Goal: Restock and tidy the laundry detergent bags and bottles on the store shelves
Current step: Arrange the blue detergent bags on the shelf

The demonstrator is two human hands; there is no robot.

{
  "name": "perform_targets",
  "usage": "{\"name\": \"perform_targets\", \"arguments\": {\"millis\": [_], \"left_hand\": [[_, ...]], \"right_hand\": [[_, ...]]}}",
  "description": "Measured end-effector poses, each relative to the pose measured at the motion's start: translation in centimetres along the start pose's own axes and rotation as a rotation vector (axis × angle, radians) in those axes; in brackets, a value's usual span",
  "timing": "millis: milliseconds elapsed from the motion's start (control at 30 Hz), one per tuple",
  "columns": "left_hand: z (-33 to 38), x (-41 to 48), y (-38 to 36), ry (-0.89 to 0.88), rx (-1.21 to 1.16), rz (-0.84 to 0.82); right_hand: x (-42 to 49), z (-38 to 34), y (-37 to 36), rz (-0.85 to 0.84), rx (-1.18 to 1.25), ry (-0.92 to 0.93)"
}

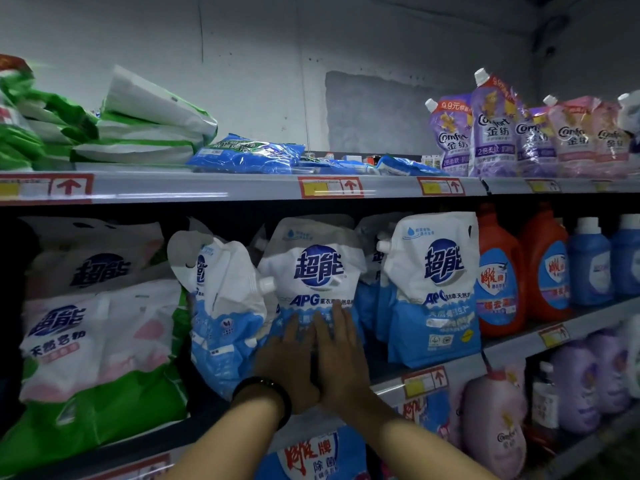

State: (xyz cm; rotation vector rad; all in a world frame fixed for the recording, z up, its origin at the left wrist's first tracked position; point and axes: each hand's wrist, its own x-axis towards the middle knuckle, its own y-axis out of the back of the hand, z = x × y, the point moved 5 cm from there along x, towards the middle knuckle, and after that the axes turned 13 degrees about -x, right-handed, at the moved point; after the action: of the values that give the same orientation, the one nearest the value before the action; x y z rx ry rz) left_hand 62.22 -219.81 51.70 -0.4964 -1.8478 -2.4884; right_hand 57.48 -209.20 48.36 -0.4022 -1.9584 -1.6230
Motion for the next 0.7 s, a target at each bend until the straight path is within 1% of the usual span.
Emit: {"name": "perform_targets", "arguments": {"millis": [67,167,233,333,367,467,500,600,633,700], "left_hand": [[0.7,0.6,0.0,0.059,0.085,-0.029],[1.0,1.7,0.3,0.137,0.171,-0.052],[1.1,2.5,-0.2,0.187,0.255,-0.079],[1.5,4.4,-1.0,0.258,0.274,-0.060],[2.2,4.8,-1.0,0.257,0.291,-0.048],[4.3,6.2,-2.3,0.094,0.452,0.042],[4.5,6.6,-3.1,0.080,0.463,0.047],[3.4,7.1,-5.3,0.153,0.289,-0.005],[2.9,7.3,-5.9,0.137,0.222,-0.017],[1.8,7.5,-6.9,0.029,0.117,-0.014]], "right_hand": [[0.0,0.7,-0.3,-0.087,-0.076,0.069],[0.7,2.4,-0.7,-0.194,-0.161,0.081],[1.1,2.7,-0.7,-0.222,-0.147,0.074],[2.0,3.0,-0.7,-0.247,-0.073,0.037],[2.3,3.3,-0.7,-0.250,-0.058,0.020],[3.3,4.7,-0.7,-0.252,0.000,-0.027],[3.4,5.2,-0.8,-0.264,0.013,-0.040],[3.1,5.9,-1.4,-0.325,0.029,-0.057],[2.9,5.8,-1.4,-0.329,0.023,-0.054],[2.5,5.6,-1.4,-0.310,0.010,-0.047]]}}
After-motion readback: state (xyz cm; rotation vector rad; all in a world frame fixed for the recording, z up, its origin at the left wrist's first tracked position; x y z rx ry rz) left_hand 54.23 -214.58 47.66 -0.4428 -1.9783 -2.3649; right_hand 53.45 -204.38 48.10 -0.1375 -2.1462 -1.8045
